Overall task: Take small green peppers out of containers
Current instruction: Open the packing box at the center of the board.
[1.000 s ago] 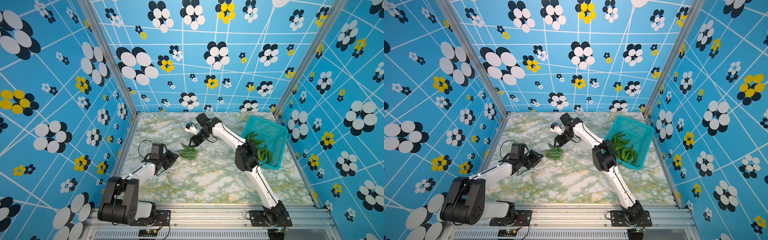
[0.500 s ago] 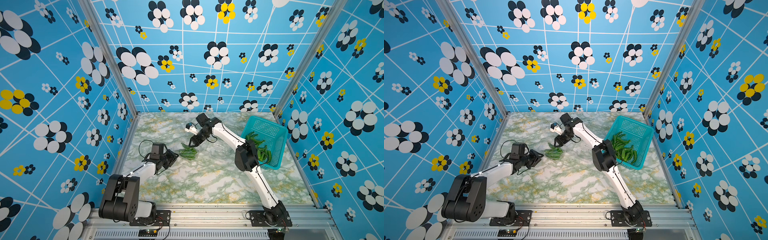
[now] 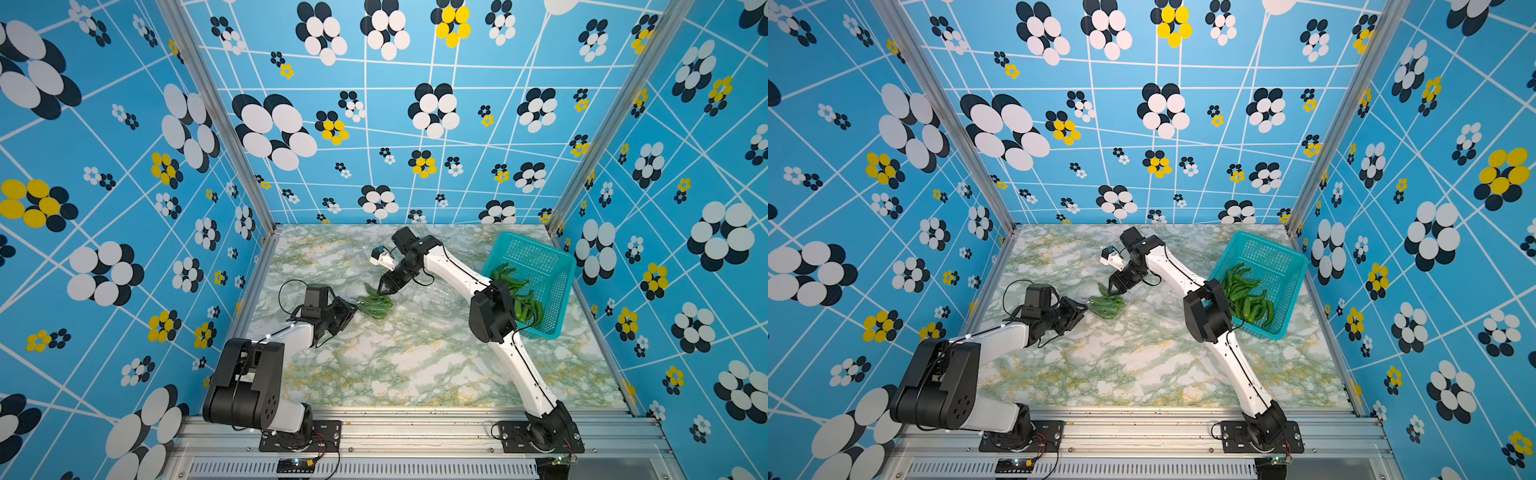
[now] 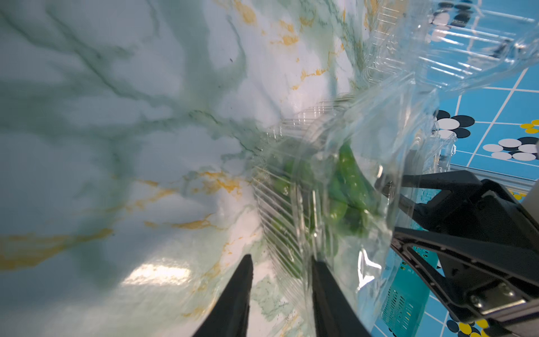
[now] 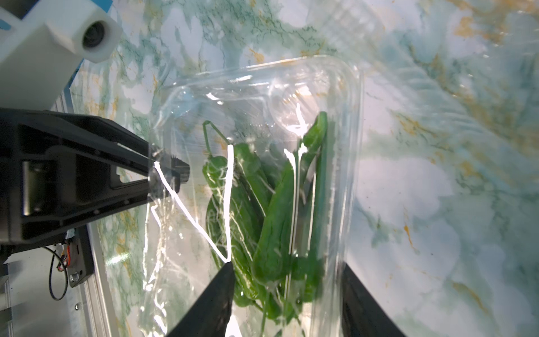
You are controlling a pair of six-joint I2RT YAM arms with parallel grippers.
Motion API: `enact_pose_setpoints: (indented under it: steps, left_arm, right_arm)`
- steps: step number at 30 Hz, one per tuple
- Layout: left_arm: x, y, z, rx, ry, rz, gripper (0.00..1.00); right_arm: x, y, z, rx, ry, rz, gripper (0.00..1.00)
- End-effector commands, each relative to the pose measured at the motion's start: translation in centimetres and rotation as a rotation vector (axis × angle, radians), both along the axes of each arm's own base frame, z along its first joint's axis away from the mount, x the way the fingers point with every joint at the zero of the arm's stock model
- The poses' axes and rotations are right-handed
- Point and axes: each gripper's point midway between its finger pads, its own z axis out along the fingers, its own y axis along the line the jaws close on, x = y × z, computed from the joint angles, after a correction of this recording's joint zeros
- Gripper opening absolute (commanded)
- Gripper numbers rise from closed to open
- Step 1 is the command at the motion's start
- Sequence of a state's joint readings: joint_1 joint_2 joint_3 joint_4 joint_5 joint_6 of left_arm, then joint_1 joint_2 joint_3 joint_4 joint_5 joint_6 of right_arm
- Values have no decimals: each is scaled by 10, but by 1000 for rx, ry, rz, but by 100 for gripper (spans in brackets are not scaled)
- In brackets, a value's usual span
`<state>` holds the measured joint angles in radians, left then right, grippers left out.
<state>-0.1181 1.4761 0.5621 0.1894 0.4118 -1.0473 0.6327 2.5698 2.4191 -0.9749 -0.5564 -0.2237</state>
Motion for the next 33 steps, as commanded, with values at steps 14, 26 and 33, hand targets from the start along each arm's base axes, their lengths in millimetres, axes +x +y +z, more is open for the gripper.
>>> enact_pose_setpoints:
  steps: [14,26,33]
  left_arm:
    - [-1,6,-5,45,47,7,11]
    - [-19,16,15,109,121,21,12]
    - [-24,18,8,121,161,19,12]
  right_arm:
    - [28,-4,53,58,-106,-62,59]
    - [36,-12,122,121,-245,-141,62]
    - [-18,-4,122,58,-228,-48,61]
